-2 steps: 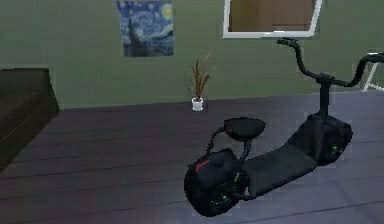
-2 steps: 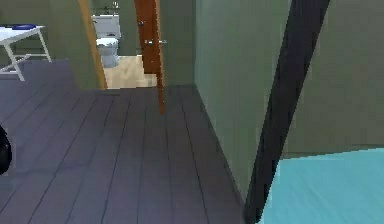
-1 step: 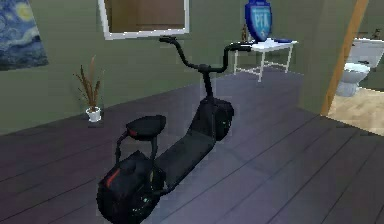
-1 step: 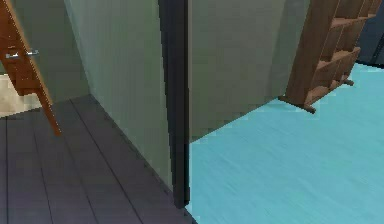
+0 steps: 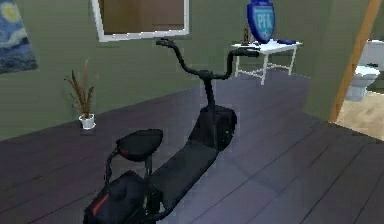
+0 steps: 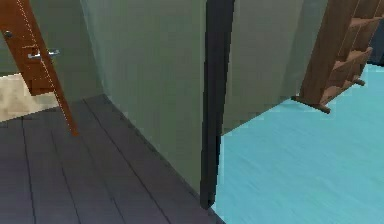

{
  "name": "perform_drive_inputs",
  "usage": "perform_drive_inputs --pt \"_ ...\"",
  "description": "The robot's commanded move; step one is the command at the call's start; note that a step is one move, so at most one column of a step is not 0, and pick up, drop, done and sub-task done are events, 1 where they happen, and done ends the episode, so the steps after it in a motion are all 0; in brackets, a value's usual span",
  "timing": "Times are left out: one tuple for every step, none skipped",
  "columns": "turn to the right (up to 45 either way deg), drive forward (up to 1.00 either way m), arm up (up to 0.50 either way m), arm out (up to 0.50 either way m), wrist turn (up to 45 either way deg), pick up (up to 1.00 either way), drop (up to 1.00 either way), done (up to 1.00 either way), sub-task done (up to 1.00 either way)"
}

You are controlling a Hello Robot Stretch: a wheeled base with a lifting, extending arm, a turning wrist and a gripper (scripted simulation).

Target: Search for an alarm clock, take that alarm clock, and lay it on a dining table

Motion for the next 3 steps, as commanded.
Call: perform_drive_inputs --pt "45.0 0.0 0.0 0.0 0.0 0.0 0.0 0.0 0.0" --pt "0.0 1.0 0.0 0.0 0.0 0.0 0.0 0.0 0.0" --pt "0.0 1.0 0.0 0.0 0.0 0.0 0.0 0.0 0.0"
